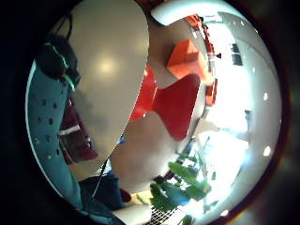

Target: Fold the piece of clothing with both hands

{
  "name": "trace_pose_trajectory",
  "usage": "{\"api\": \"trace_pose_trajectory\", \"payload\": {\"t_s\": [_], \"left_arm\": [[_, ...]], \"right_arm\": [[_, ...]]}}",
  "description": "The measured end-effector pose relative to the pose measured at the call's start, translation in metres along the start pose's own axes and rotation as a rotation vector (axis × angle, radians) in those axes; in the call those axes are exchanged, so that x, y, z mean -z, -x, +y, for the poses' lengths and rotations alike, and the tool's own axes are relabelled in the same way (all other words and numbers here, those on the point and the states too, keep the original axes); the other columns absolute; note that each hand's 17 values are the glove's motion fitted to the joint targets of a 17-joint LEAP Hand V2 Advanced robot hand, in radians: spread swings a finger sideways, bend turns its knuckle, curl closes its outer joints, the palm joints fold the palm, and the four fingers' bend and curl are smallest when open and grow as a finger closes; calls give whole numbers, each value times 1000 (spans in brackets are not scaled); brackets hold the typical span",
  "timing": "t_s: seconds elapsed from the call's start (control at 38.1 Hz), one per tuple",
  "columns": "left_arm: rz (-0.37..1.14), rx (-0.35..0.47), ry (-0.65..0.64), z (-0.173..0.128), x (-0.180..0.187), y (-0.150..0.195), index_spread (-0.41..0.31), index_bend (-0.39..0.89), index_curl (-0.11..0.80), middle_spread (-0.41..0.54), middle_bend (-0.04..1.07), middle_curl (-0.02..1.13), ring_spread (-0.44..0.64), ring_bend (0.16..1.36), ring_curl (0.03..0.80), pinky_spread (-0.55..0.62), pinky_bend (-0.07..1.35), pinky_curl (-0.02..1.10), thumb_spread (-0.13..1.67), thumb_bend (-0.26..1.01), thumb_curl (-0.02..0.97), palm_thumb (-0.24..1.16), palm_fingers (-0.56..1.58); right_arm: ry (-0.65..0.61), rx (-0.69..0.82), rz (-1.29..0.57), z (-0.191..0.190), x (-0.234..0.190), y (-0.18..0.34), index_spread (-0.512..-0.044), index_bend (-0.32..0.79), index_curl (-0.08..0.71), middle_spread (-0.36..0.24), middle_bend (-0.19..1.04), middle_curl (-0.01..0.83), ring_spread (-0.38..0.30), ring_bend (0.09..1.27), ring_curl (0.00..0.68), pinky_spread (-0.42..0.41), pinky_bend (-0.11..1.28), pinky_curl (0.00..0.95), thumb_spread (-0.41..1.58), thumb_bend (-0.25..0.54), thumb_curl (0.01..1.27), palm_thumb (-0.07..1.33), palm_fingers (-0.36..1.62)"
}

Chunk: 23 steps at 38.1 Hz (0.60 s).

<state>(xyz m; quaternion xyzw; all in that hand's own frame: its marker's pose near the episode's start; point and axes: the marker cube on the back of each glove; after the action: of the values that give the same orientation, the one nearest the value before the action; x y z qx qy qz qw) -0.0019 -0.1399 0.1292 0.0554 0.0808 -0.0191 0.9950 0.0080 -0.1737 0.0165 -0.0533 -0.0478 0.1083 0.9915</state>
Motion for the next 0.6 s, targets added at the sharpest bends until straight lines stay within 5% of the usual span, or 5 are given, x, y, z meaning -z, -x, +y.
{"api": "trace_pose_trajectory", "payload": {"t_s": [0.21, 0.34, 0.6], "left_arm": [[-171, 72, 107, 9, -71, 7, -161, 228, 469, -65, 98, 373, 15, 311, 403, 31, 220, 373, 1306, -53, 430, 402, 519], [-88, 224, 325, 58, -53, 3, -115, 135, 445, 3, 114, 348, 159, 347, 415, 211, 208, 372, 1347, -58, 358, 247, 235], [-26, 238, 438, 73, -52, -1, -85, 135, 383, 65, 159, 312, 323, 374, 369, 362, 237, 346, 1374, -24, 286, 124, 119]], "right_arm": [[53, -190, -95, 1, -37, -10, -273, -61, 180, -171, 182, 417, -185, 578, 441, -251, 737, 410, 1071, -58, 484, 661, 928], [76, -249, -32, 3, -67, 4, -234, -40, 132, -99, 189, 419, -156, 614, 454, -211, 778, 424, 1117, -50, 447, 577, 824], [-32, -331, -43, -3, -68, 17, -170, 19, 87, -95, 294, 446, -170, 617, 427, -208, 750, 388, 1143, 12, 425, 644, 940]]}}
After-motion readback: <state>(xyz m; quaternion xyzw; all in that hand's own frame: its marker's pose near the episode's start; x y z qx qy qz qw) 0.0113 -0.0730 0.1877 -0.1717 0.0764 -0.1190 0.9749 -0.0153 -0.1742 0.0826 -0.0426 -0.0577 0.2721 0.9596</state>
